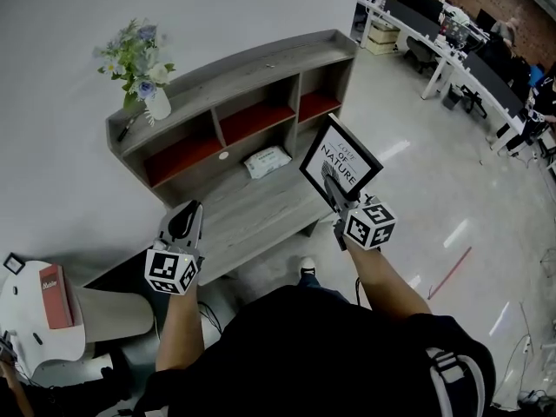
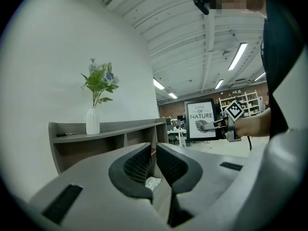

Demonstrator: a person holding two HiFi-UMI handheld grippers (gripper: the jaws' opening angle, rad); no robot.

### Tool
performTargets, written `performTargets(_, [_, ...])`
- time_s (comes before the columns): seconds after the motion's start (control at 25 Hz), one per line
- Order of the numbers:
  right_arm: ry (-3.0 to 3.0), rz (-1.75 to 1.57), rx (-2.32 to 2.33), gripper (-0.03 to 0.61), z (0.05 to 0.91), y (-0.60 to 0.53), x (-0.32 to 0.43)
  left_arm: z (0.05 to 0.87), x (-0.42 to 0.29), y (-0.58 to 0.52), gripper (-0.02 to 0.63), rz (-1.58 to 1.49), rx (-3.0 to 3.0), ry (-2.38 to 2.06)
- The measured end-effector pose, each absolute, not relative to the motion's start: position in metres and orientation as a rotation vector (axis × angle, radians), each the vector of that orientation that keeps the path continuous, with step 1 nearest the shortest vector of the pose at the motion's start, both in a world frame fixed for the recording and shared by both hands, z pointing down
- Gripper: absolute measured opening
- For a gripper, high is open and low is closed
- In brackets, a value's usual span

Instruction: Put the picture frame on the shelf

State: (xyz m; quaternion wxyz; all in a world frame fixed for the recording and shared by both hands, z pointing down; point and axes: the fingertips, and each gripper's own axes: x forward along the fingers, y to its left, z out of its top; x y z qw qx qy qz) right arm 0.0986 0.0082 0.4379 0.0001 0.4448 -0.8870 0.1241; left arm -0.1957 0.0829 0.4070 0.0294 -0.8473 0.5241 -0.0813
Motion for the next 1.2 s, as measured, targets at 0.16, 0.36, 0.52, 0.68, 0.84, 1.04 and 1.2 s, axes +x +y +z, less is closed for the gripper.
performTargets(0.16, [-2.792, 0.398, 1.392, 0.023, 0.441, -0.010, 0.104, 0.406, -0.191, 0.071, 0.046, -0.258, -2.598, 1.632])
performTargets(0.36, [-2.783, 0.382, 1.369, 0.023, 0.447, -0.032, 0.104, 0.408, -0.190, 0.058, 0.046, -0.261, -2.587, 1.661])
performTargets(0.52, [-2.784, 0.382, 1.349, 0.023, 0.450, -0.048, 0.103, 0.410, -0.192, 0.048, 0.046, -0.269, -2.577, 1.686])
performTargets(0.68, [-2.782, 0.354, 1.326, 0.023, 0.453, -0.063, 0.099, 0.413, -0.191, 0.037, 0.046, -0.277, -2.571, 1.703])
performTargets(0.84, [-2.784, 0.362, 1.323, 0.023, 0.454, -0.078, 0.101, 0.417, -0.190, 0.026, 0.046, -0.281, -2.572, 1.715])
performTargets(1.04, [-2.776, 0.377, 1.314, 0.023, 0.459, -0.095, 0.101, 0.421, -0.188, 0.011, 0.046, -0.306, -2.581, 1.703])
performTargets(1.2, [-2.777, 0.388, 1.313, 0.023, 0.461, -0.107, 0.101, 0.421, -0.187, 0.000, 0.046, -0.301, -2.579, 1.711])
